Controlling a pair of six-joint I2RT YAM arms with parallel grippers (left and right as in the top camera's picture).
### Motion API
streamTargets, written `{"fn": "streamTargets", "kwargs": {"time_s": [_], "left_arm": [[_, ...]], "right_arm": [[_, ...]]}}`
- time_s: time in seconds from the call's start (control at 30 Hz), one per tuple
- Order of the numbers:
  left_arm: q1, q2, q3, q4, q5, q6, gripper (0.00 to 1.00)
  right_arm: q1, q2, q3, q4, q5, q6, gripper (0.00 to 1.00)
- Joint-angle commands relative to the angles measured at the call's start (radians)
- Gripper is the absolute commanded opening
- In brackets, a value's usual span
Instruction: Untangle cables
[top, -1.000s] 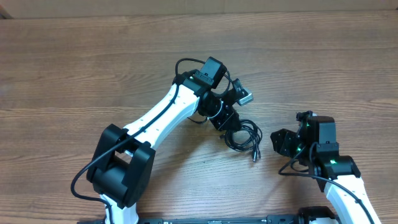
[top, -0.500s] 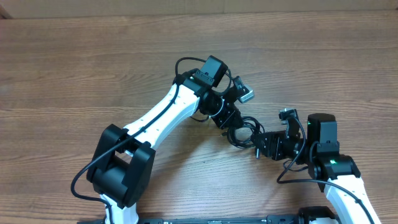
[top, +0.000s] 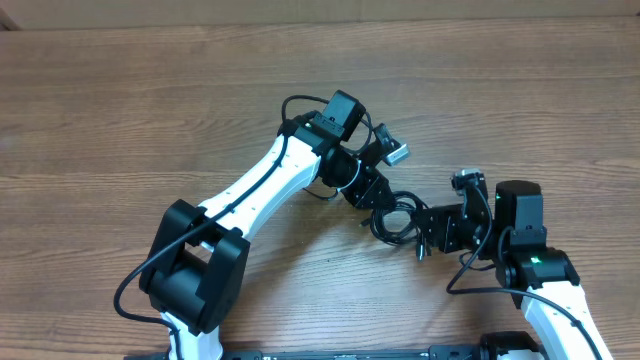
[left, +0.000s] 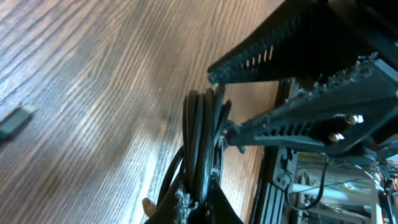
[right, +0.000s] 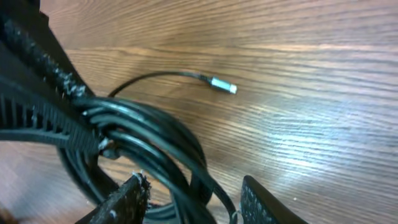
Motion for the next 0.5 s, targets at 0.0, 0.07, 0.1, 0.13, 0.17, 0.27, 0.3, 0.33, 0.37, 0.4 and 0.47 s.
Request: {"fn": "streamTargets", "kwargs": {"time_s": [0.0, 0.07, 0.1, 0.13, 0.17, 0.27, 0.3, 0.33, 0.37, 0.4, 0.47], "left_arm": [[0.003, -0.024, 0.023, -0.003, 0.070, -0.011, 0.04], [0.003, -0.024, 0.023, -0.002, 0.110, -0.010, 0.04], [0.003, -0.024, 0.023, 0.000, 0.126, -0.010, 0.04], [0.003, -0.024, 0.023, 0.002, 0.132, -0.010, 0.04], [0.003, -0.024, 0.023, 0.004, 0.135, -0.010, 0.04], [0.003, -0.024, 0.023, 0.009, 0.136, -0.011, 0.04], [0.003, -0.024, 0.023, 0.011, 0.138, -0.011, 0.04], [0.003, -0.024, 0.023, 0.014, 0.146, -0.011, 0.04], [0.003, -0.024, 0.023, 0.019, 0.153, -0.014, 0.04], [0.004, -0.024, 0.023, 0.025, 0.158, -0.018, 0.04], [0.004, -0.024, 0.023, 0.035, 0.161, -0.033, 0.04]], "right_arm": [[-0.001, -0.002, 0.017, 0.008, 0.020, -0.011, 0.46], [-0.001, -0.002, 0.017, 0.001, -0.002, -0.011, 0.46], [-0.001, -0.002, 0.017, -0.001, -0.018, -0.011, 0.46], [-0.001, -0.002, 0.017, -0.003, -0.029, -0.011, 0.46], [-0.001, -0.002, 0.017, -0.006, -0.040, -0.011, 0.46], [-0.001, -0.002, 0.017, -0.016, -0.057, -0.011, 0.45], [-0.001, -0.002, 0.017, -0.023, -0.057, -0.011, 0.45], [-0.001, -0.002, 0.017, -0.029, -0.057, -0.011, 0.45], [-0.001, -0.002, 0.017, -0.035, -0.057, -0.011, 0.45], [-0.001, -0.002, 0.017, -0.040, -0.057, -0.011, 0.45], [-0.001, -0.002, 0.017, -0.046, -0.056, -0.011, 0.43]]}}
